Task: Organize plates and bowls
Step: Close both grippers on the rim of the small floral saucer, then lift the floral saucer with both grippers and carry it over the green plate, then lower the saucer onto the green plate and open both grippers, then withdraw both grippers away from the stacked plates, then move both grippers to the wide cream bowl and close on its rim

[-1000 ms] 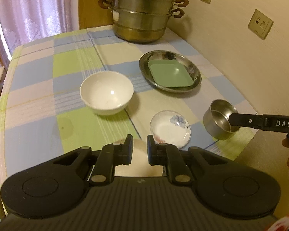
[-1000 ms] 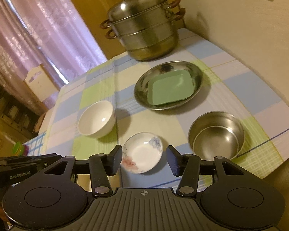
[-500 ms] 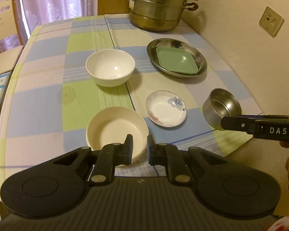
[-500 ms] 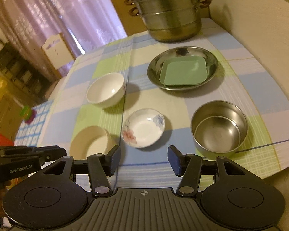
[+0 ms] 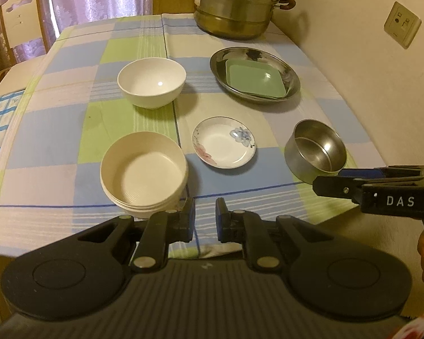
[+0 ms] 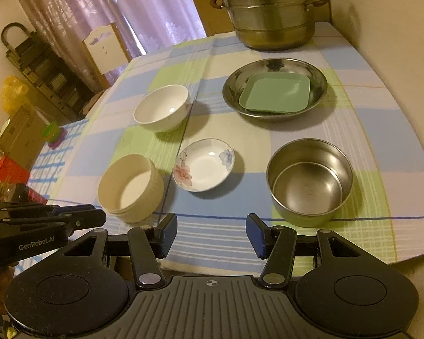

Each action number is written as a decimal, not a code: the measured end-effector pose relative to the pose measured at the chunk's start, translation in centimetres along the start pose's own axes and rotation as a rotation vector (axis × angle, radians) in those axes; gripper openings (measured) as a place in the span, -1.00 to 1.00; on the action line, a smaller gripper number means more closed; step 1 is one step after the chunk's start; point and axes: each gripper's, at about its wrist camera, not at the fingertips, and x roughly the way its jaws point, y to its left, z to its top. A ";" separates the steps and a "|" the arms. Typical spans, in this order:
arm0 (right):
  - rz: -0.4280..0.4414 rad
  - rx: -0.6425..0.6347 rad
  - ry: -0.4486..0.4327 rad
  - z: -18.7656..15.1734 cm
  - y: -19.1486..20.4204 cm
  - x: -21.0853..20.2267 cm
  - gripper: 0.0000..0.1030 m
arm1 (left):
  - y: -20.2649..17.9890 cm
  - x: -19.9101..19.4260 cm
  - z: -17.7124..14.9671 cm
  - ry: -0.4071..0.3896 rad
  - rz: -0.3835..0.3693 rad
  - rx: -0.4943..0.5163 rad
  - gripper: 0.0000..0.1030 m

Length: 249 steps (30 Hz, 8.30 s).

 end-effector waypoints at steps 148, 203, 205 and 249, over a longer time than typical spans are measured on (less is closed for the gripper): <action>-0.275 0.352 -0.057 17.7 -13.2 17.7 -0.88 | -4.9 28.4 24.4 0.136 -0.191 0.286 -0.73; -0.045 0.070 -0.173 5.8 -4.6 -1.5 0.19 | -3.0 1.9 7.8 -0.112 -0.062 0.058 -0.69; -0.030 0.051 -0.165 5.0 -4.3 -2.0 0.21 | -3.2 1.0 6.4 -0.118 -0.048 0.038 -0.69; 0.131 -0.218 0.042 -0.9 3.7 1.8 0.32 | 1.2 -3.7 -5.7 -0.052 0.160 -0.210 -0.69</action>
